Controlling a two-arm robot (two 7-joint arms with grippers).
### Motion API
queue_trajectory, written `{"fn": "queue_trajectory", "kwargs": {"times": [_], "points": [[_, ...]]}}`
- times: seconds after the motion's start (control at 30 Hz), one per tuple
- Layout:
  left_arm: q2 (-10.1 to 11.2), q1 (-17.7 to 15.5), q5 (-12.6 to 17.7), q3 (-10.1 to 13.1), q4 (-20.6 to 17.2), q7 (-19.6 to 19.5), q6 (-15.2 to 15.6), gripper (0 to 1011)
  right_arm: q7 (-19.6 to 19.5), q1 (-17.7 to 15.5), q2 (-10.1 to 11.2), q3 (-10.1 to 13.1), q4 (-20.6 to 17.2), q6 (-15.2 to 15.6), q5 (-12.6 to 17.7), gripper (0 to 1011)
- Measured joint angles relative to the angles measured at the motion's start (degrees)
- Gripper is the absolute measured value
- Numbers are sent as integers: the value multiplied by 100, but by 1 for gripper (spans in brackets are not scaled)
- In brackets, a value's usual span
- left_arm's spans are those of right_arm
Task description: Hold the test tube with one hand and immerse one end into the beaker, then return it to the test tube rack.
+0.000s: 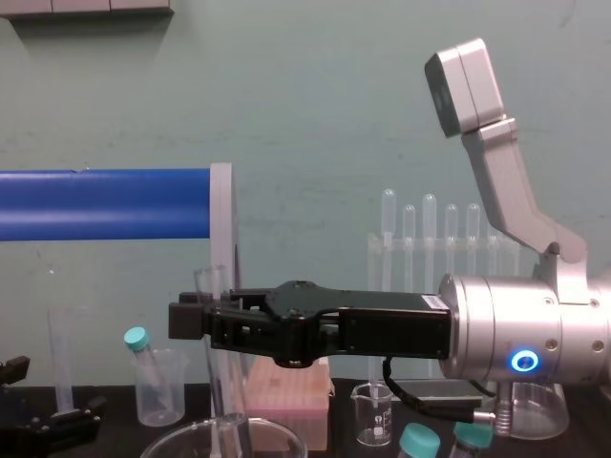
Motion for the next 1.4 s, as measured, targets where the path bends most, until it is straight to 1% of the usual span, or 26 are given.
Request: {"fn": "queue_trajectory", "kwargs": {"times": [1.4], "points": [[0, 0, 0, 0, 0, 0, 0, 1000, 0, 0, 0, 0, 0, 0, 0, 228]]}}
